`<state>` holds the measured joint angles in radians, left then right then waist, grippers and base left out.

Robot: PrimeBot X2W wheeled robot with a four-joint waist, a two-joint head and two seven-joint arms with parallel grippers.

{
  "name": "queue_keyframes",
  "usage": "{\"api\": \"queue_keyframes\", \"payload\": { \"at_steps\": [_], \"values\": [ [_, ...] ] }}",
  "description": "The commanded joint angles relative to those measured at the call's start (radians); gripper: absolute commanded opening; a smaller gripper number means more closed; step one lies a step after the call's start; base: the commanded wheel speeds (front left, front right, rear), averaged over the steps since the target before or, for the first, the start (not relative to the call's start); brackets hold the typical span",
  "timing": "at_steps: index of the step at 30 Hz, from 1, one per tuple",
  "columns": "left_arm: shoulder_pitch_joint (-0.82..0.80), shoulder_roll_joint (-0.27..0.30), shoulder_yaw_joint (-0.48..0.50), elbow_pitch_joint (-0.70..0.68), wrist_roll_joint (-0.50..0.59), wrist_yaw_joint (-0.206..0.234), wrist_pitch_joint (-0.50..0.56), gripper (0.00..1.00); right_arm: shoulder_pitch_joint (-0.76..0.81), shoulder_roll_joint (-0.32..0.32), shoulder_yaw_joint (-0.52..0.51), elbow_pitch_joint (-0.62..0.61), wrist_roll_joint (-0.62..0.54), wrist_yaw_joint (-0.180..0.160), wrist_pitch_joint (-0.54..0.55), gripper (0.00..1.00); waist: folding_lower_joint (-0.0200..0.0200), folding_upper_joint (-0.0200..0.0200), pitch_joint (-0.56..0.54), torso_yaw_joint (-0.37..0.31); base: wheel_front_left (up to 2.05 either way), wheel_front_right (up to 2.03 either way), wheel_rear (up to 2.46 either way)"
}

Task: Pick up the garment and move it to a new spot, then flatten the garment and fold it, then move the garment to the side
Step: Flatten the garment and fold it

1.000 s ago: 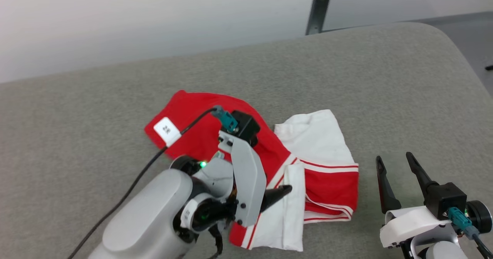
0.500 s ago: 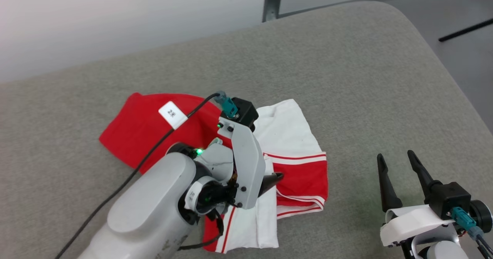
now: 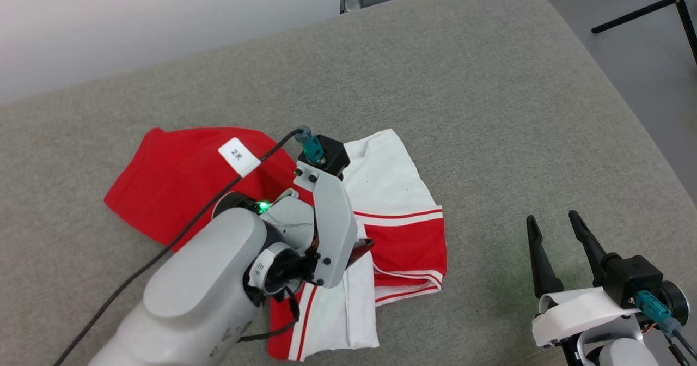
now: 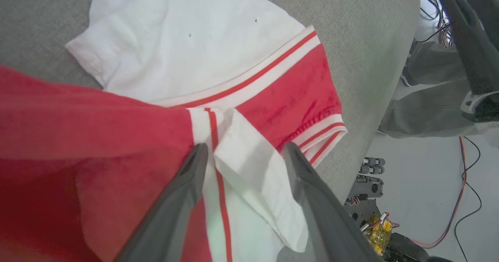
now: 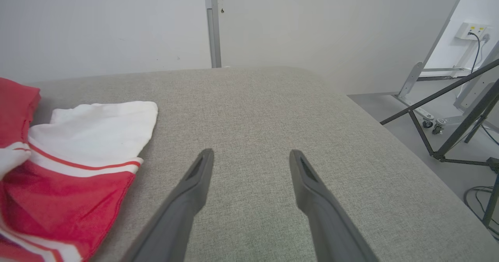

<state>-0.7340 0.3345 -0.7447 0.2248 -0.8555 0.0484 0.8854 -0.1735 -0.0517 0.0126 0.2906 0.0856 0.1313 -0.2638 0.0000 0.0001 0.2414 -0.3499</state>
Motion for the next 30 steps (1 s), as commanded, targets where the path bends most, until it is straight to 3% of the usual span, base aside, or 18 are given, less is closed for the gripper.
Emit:
{"api": "queue_keyframes", "payload": {
  "at_steps": [1,4,5,6,7,8,9,10,21,30],
  "values": [
    [-0.007,0.001,-0.003,0.008,0.005,-0.004,-0.004,1.0,-0.008,0.003,0.004,0.002,0.003,-0.001,-0.001,1.0,0.0,-0.0001,0.003,-0.002,0.0,0.0,0.0],
    [-0.005,-0.003,-0.012,0.023,0.007,-0.007,0.003,0.98,-0.01,0.003,0.003,0.004,0.006,-0.001,-0.001,1.0,0.0,-0.0001,0.003,-0.001,0.0,0.0,0.0],
    [-0.004,-0.005,-0.014,0.025,0.004,-0.009,0.004,0.87,-0.011,0.003,0.003,0.005,0.005,-0.001,-0.001,1.0,0.0,-0.0001,0.003,-0.001,0.0,0.0,0.0],
    [-0.005,-0.005,-0.015,0.027,0.003,-0.014,0.005,0.52,-0.011,0.003,0.003,0.005,0.004,-0.001,-0.001,1.0,0.0,-0.0001,0.002,0.0,0.0,0.0,0.0],
    [-0.006,-0.004,-0.017,0.028,0.004,-0.015,0.004,0.38,-0.012,0.003,0.002,0.005,0.003,-0.001,-0.001,1.0,0.0,-0.0001,0.001,0.001,0.0,0.0,0.0],
    [-0.006,-0.007,-0.015,0.031,0.0,-0.012,0.004,0.31,-0.011,0.003,0.001,0.005,0.001,-0.001,-0.001,1.0,0.0,-0.0001,0.0,0.002,0.0,0.0,0.0],
    [-0.006,-0.01,-0.015,0.032,-0.003,-0.009,0.005,0.12,-0.01,0.003,0.0,0.006,0.0,-0.001,-0.001,1.0,0.0,-0.0001,-0.001,0.004,0.0,0.0,0.0],
    [-0.008,-0.01,-0.016,0.033,-0.003,-0.01,0.006,0.0,-0.011,0.003,0.001,0.007,-0.002,-0.001,-0.001,1.0,0.0,-0.0001,-0.002,0.005,0.0,0.0,0.0],
    [-0.035,-0.017,0.001,0.029,-0.006,0.008,-0.003,0.0,-0.006,0.002,-0.005,0.02,-0.014,-0.001,-0.001,1.0,0.0,-0.0001,-0.024,0.028,0.0,0.0,0.0],
    [-0.003,0.082,0.051,-0.07,-0.023,0.047,0.021,0.0,0.032,0.003,-0.059,0.03,-0.06,-0.001,-0.001,1.0,0.0,-0.0001,-0.089,0.12,0.0,0.0,0.0]
  ]
}}
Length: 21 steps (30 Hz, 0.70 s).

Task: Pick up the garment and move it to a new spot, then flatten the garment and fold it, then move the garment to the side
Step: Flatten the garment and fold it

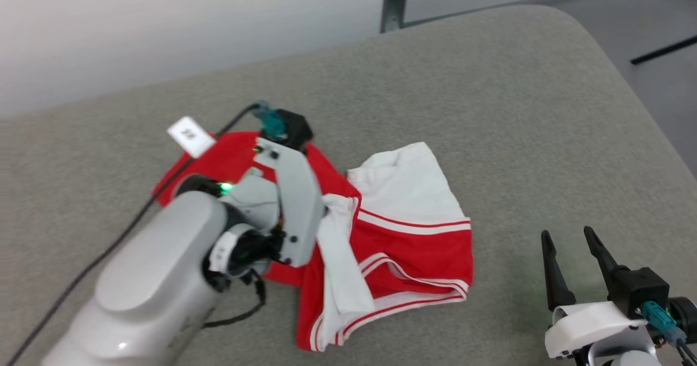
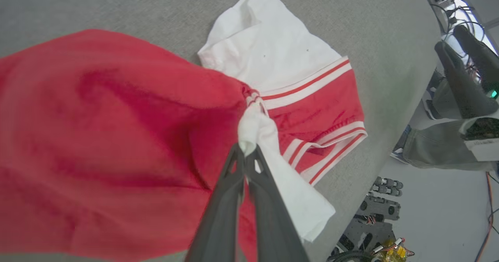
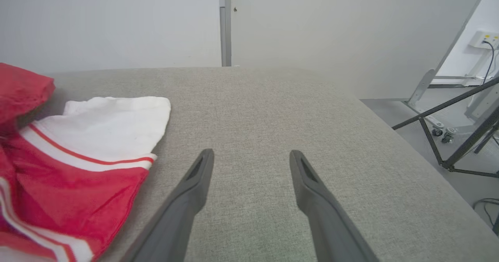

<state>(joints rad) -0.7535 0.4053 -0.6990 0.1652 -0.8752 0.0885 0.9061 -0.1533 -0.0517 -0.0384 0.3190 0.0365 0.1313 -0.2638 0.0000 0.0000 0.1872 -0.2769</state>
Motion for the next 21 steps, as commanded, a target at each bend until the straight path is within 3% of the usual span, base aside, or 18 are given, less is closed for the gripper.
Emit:
{"api": "queue_keyframes", "payload": {
  "at_steps": [1,13,21],
  "values": [
    [0.021,0.028,0.014,-0.022,-0.003,0.008,0.0,0.0,0.016,0.003,-0.012,0.003,-0.019,-0.001,-0.001,1.0,0.0,0.0,-0.043,0.062,0.0,0.0,0.0],
    [0.12,0.227,0.084,-0.074,0.003,0.033,-0.012,0.0,0.05,-0.008,-0.032,0.043,-0.078,-0.001,-0.001,1.0,0.0,0.0,-0.145,0.209,0.0,0.0,0.0],
    [0.183,0.307,0.108,0.002,0.013,0.027,-0.055,0.0,0.057,-0.024,-0.039,0.055,-0.082,-0.001,-0.001,1.0,0.0,0.0,-0.169,0.265,0.0,0.0,0.0]
  ]
}}
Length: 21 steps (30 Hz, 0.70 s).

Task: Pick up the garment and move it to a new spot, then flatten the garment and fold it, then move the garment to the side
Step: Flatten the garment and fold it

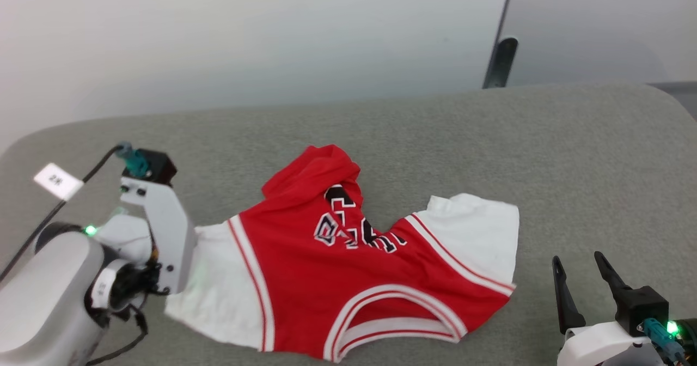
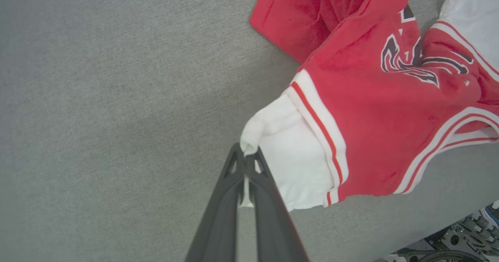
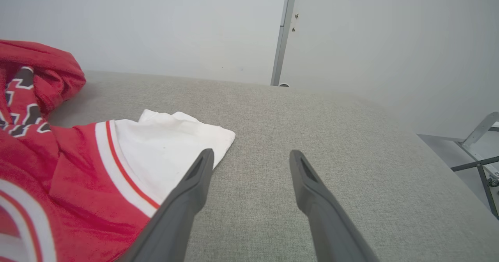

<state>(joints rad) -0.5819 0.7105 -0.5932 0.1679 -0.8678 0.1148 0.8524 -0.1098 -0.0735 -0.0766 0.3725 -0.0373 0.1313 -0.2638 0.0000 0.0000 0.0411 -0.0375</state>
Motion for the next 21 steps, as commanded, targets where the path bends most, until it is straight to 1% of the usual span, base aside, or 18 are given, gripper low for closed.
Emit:
{"api": "queue_keyframes", "payload": {
  "at_steps": [1,5,11,13,14,15,16,18,19,21],
  "values": [
    [0.016,0.007,0.001,0.013,0.009,0.001,-0.006,0.0,0.016,-0.001,-0.001,0.001,-0.01,-0.001,-0.001,1.0,0.0,0.0,-0.025,0.03,0.0,0.0,0.0],
    [0.031,0.021,-0.005,0.075,0.026,0.009,-0.023,0.0,0.013,-0.008,0.002,0.008,-0.007,-0.001,-0.001,1.0,0.0,0.0,-0.029,0.038,0.0,0.0,0.0],
    [0.053,0.009,-0.015,0.168,0.029,0.01,-0.044,0.0,0.006,-0.01,0.002,0.007,-0.004,-0.001,-0.001,1.0,0.0,0.0,-0.024,0.034,0.0,0.0,0.0],
    [0.055,0.002,-0.021,0.201,0.035,0.007,-0.055,0.03,0.003,-0.01,0.002,0.006,-0.003,-0.001,-0.001,1.0,0.0,0.0,-0.02,0.031,0.0,0.0,0.0],
    [0.056,-0.005,-0.021,0.217,0.033,0.006,-0.064,0.1,0.001,-0.01,0.002,0.005,-0.002,-0.001,-0.001,1.0,0.0,0.0,-0.018,0.029,0.0,0.0,0.0],
    [0.056,-0.009,-0.023,0.232,0.036,0.001,-0.073,0.27,-0.001,-0.01,0.002,0.005,-0.001,-0.001,-0.001,1.0,0.0,0.0,-0.016,0.028,0.0,0.0,0.0],
    [0.056,-0.013,-0.025,0.249,0.038,-0.001,-0.082,0.63,-0.003,-0.01,0.004,0.004,-0.001,-0.001,-0.001,1.0,0.0,0.0,-0.014,0.026,0.0,0.0,0.0],
    [0.056,-0.022,-0.029,0.276,0.032,-0.013,-0.087,0.8,-0.005,-0.008,0.008,0.004,-0.001,-0.001,-0.001,1.0,0.0,0.0,-0.014,0.022,0.0,0.0,0.0],
    [0.051,-0.024,-0.026,0.284,0.031,-0.02,-0.097,0.99,-0.006,-0.008,0.01,0.003,0.0,-0.001,-0.001,1.0,0.0,0.0,-0.014,0.021,0.0,0.0,0.0],
    [0.037,-0.022,-0.021,0.293,0.038,-0.027,-0.119,1.0,-0.007,-0.008,0.012,0.0,0.005,-0.001,-0.001,1.0,0.0,0.0,-0.016,0.019,0.0,0.0,0.0]
  ]
}}
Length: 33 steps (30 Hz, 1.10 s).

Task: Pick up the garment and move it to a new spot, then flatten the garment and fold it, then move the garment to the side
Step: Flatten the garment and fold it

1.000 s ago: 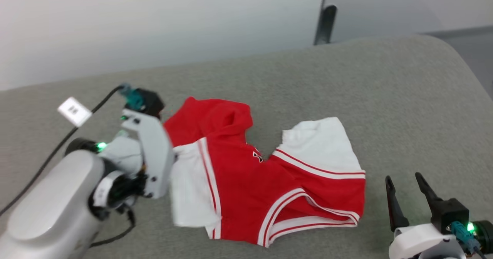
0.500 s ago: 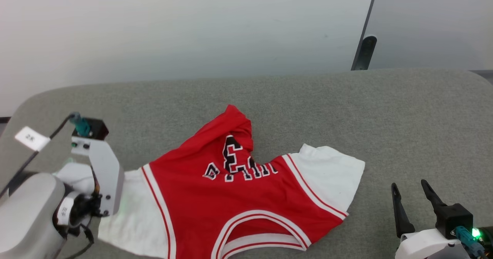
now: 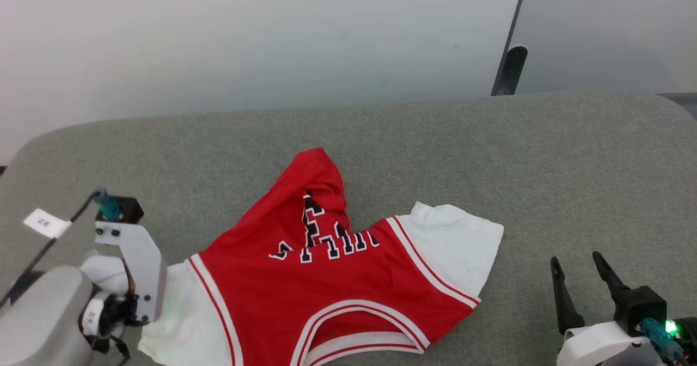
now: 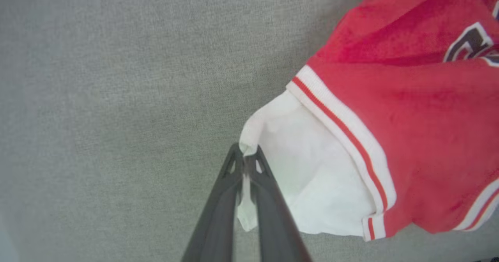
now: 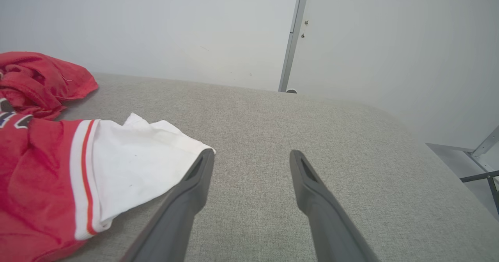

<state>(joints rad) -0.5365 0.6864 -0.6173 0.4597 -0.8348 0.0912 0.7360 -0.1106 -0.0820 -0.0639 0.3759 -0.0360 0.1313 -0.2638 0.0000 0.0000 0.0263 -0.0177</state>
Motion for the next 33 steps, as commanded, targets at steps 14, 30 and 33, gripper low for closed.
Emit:
{"api": "queue_keyframes", "payload": {
  "at_steps": [14,30,33],
  "values": [
    [0.054,0.065,0.02,-0.11,-0.004,-0.028,-0.081,1.0,0.025,-0.002,0.002,-0.016,0.016,-0.001,-0.001,1.0,0.0,0.0,-0.051,0.03,0.0,0.0,0.0],
    [0.297,0.097,0.074,-0.293,-0.071,0.03,-0.229,1.0,0.079,-0.011,0.018,-0.188,0.029,-0.001,-0.001,1.0,0.0,0.0,-0.085,0.046,0.0,0.0,0.0],
    [0.312,0.102,0.071,-0.281,-0.08,0.027,-0.222,1.0,0.091,-0.017,0.016,-0.198,0.031,-0.001,-0.001,1.0,0.0,0.0,-0.085,0.047,0.0,0.0,0.0]
  ]
}}
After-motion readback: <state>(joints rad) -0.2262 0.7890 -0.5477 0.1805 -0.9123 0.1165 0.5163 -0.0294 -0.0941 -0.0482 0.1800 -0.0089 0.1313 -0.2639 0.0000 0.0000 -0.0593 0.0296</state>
